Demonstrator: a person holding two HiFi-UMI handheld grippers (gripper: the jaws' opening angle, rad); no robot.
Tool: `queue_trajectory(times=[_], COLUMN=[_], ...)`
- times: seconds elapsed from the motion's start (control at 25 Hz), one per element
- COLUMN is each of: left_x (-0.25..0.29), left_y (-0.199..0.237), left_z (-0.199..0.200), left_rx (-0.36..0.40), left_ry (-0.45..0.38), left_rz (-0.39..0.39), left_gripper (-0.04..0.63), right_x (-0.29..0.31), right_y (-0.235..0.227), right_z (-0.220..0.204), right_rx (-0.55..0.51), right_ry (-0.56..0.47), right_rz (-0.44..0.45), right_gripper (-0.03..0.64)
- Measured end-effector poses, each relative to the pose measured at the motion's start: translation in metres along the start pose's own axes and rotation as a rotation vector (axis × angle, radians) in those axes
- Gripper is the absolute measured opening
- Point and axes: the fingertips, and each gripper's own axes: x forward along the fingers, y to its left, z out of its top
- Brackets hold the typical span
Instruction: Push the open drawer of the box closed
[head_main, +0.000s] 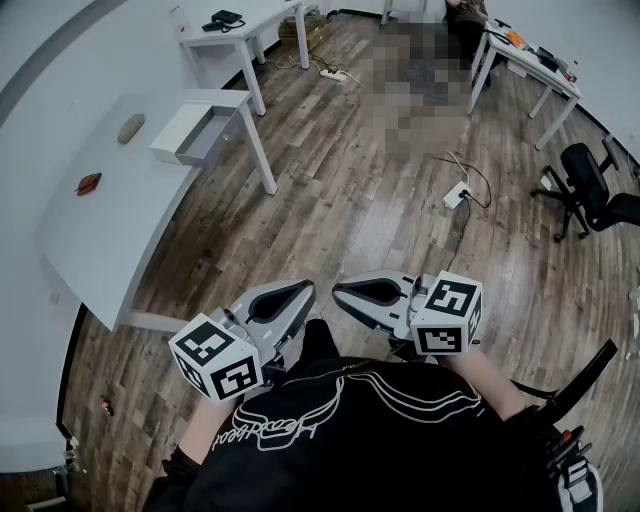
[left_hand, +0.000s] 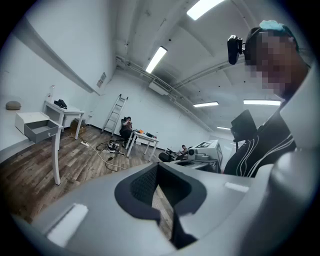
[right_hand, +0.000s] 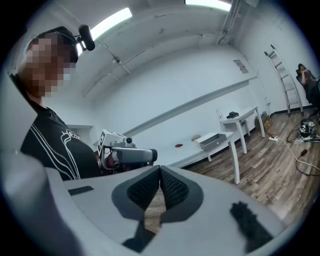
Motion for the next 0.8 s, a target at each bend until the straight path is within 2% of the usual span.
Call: queue_trajectory(times=[0.16,0.44,0.64,0.8], left_x=[0.012,0.03,0.027,0.023], left_y=[0.072,0.209,0.304,0.339], left_z=[0.02,0.068,0.103,0.121], left_rx=[-0.025,-0.056,-0.102,-0.101], left_ry=[-0.001,-0.002,-0.016,-0.04], left_rz=[0.018,0.084,0.153,0.196], left_gripper=[0.006,0.006,0.006,0.006], right_x=[0.044,0.134,0.205,0.234], right_y=[-0.057,-0.16,-0.225,-0.249], right_z=[0.016,0.072,0.115,0.134], right_rx=[0.014,0.045,0.003,-0.068], right_ry=[0.015,0.029,0.042,0.042], right_rz=[0.001,0.054,0.081,0.079], right_gripper=[0.009,0.009,0.009,0.009])
